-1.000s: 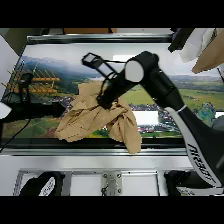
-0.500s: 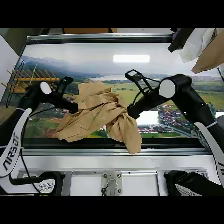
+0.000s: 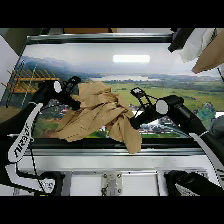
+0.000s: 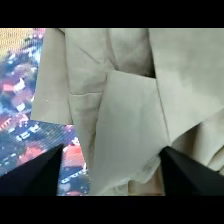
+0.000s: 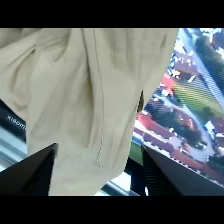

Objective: Fold the clothes and pants, and hang the long-sleeved shirts on hangers.

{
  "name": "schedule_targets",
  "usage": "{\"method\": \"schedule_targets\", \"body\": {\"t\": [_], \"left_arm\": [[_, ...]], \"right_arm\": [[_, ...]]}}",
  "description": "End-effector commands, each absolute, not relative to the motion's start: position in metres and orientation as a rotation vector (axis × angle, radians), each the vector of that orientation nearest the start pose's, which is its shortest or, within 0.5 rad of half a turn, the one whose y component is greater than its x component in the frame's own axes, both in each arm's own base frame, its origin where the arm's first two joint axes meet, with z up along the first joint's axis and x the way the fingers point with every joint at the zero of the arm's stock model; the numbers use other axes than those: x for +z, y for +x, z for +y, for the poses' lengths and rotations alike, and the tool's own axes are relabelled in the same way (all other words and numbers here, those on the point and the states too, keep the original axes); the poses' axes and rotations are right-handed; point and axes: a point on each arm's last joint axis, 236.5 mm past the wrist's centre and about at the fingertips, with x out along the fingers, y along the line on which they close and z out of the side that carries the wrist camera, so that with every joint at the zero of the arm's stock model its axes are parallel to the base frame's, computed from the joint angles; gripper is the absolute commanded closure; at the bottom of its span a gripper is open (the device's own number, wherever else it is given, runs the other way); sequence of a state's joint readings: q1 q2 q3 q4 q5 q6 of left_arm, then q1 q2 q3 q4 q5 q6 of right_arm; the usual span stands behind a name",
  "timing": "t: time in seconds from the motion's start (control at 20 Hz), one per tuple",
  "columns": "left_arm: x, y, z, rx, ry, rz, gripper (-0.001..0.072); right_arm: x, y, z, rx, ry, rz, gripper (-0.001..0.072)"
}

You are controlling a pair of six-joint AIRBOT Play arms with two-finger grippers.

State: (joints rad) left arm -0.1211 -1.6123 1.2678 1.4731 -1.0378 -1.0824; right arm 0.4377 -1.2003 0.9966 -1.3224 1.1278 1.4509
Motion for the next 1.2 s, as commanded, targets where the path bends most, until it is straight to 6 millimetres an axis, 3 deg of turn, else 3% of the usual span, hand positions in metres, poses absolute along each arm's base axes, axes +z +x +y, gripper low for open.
{"method": "schedule_targets", "body": {"t": [0.0, 0.1, 0.15, 0.2, 0.25, 0.4, 0.45, 0.5, 0.55, 0.6, 0.7, 0.8, 0.9, 1.0, 1.05, 1.15], "left_arm": [[-0.086, 0.429, -0.073, -0.468, 0.392, 1.301, 0.0280], [-0.080, 0.436, -0.079, -0.473, 0.365, 1.275, 0.0281], [-0.076, 0.440, -0.084, -0.477, 0.344, 1.258, 0.0328], [-0.073, 0.442, -0.087, -0.480, 0.331, 1.249, 0.0571], [-0.072, 0.443, -0.088, -0.480, 0.326, 1.243, 0.0693], [-0.071, 0.436, -0.090, -0.491, 0.306, 1.267, 0.0693], [-0.067, 0.434, -0.090, -0.490, 0.302, 1.272, 0.0693], [-0.060, 0.433, -0.087, -0.484, 0.295, 1.267, 0.0693], [-0.049, 0.432, -0.083, -0.464, 0.278, 1.255, 0.0694], [-0.038, 0.428, -0.077, -0.437, 0.252, 1.240, 0.0694], [-0.020, 0.408, -0.067, -0.383, 0.194, 1.225, 0.0694], [-0.009, 0.369, -0.075, -0.393, 0.134, 1.231, 0.0695], [0.001, 0.318, -0.111, -0.499, 0.052, 1.256, 0.0694], [0.017, 0.272, -0.160, -0.606, -0.068, 1.267, 0.0694], [0.024, 0.258, -0.179, -0.646, -0.087, 1.252, 0.0694], [0.037, 0.242, -0.214, -0.691, -0.100, 1.187, 0.0694]], "right_arm": [[-0.034, 0.289, 0.199, 0.529, -0.056, 1.330, -0.0008], [-0.043, 0.284, 0.206, 0.536, -0.004, 1.357, -0.0008], [-0.051, 0.282, 0.208, 0.535, 0.005, 1.383, -0.0008], [-0.061, 0.281, 0.209, 0.529, 0.006, 1.410, -0.0008], [-0.072, 0.281, 0.209, 0.520, 0.009, 1.433, -0.0008], [-0.097, 0.289, 0.209, 0.500, 0.003, 1.448, -0.0001], [-0.099, 0.297, 0.207, 0.490, -0.005, 1.424, 0.0264], [-0.096, 0.307, 0.200, 0.477, -0.038, 1.397, 0.0668], [-0.088, 0.319, 0.187, 0.455, -0.073, 1.373, 0.0699], [-0.074, 0.334, 0.170, 0.423, -0.103, 1.351, 0.0699], [-0.026, 0.373, 0.114, 0.306, -0.152, 1.278, 0.0700], [0.029, 0.411, 0.061, 0.191, -0.133, 1.188, 0.0701], [0.089, 0.447, 0.016, 0.102, -0.090, 1.038, 0.0701], [0.143, 0.480, -0.014, 0.032, -0.062, 0.867, 0.0701], [0.161, 0.492, -0.023, 0.012, -0.057, 0.804, 0.0701], [0.174, 0.508, -0.024, 0.008, -0.058, 0.738, 0.0697]]}}
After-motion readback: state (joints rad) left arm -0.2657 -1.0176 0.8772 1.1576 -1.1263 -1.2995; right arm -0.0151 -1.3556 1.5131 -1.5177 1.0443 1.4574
